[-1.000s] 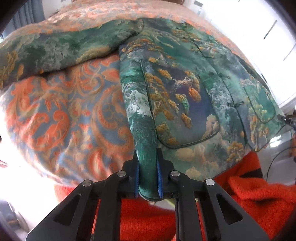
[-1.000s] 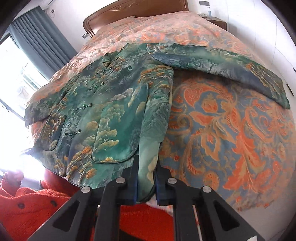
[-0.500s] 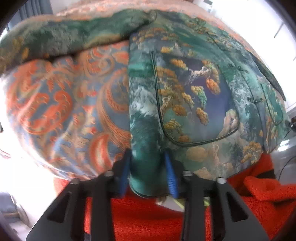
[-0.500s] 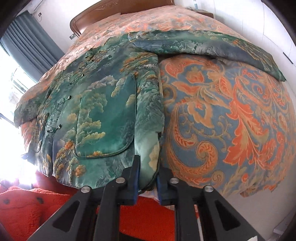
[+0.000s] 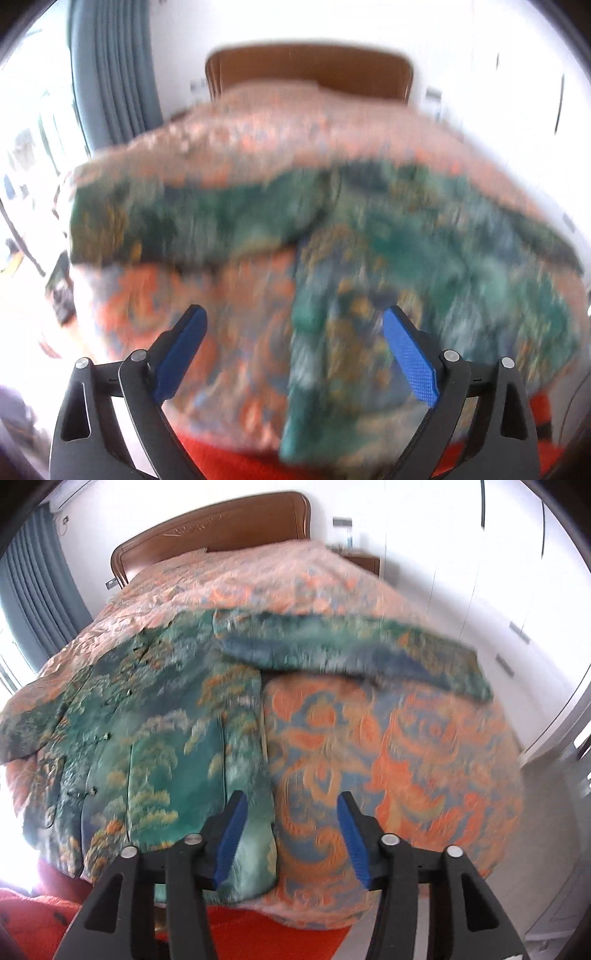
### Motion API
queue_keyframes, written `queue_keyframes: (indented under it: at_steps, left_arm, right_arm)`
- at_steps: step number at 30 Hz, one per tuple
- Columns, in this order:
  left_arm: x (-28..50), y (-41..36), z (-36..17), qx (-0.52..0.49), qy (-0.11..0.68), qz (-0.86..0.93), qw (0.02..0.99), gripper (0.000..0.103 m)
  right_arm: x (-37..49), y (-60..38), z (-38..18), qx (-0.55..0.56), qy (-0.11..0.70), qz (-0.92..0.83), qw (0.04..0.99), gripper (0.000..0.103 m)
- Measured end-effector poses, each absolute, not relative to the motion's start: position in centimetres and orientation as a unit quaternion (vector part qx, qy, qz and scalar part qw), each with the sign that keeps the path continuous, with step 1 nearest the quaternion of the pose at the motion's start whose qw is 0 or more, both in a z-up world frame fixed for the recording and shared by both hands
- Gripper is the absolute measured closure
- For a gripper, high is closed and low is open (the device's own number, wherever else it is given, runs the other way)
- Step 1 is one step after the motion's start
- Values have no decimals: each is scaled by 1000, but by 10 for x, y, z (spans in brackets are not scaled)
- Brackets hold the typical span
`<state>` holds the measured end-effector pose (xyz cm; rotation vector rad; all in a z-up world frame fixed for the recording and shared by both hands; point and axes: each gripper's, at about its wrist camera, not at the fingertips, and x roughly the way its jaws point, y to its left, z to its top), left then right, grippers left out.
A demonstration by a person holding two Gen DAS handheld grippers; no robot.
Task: Fold large clothes
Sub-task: 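Grasp the jacket hem with both grippers and pull it taut to straighten, then open both grippers and lift them off the jacket hem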
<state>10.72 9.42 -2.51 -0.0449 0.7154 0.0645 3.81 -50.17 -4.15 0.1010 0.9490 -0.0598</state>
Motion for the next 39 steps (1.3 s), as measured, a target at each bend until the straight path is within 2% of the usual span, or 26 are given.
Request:
queue_keyframes:
  at_steps: [1, 4, 6, 10, 19, 25, 33, 35, 37, 39]
  left_arm:
    - [111, 90, -18, -30, 326, 25, 945, 4]
    - [118, 77, -8, -48, 296, 13, 954, 4]
    - [124, 64, -7, -42, 292, 2, 955, 4]
    - [127, 36, -15, -13, 293, -25, 956, 4]
    - [119, 5, -58, 5, 369, -72, 926, 4]
    - [112, 14, -66, 7, 378, -51, 924, 2]
    - [111, 49, -60, -13, 366, -5, 931, 2]
    - [113, 56, -59, -21, 369, 3, 929, 2]
    - [115, 63, -57, -37, 370, 7, 928, 2]
    - [116, 68, -55, -48, 369, 9, 928, 2]
  right_arm:
    - [42, -497, -35, 38, 451, -36, 891, 39]
    - [49, -484, -23, 26, 430, -38, 902, 39]
    - [51, -475, -16, 26, 420, -36, 906, 38]
    - [54, -459, -10, 9, 413, -54, 909, 31]
    - [51, -440, 0, 27, 345, -37, 937, 30]
    - [55, -417, -14, 0, 369, -30, 929, 30]
    - [48, -412, -24, 55, 334, -18, 941, 30]
    - [47, -410, -24, 51, 318, -11, 947, 21]
    - [48, -407, -27, 40, 308, 15, 950, 5]
    - [54, -408, -31, 34, 318, 38, 947, 0]
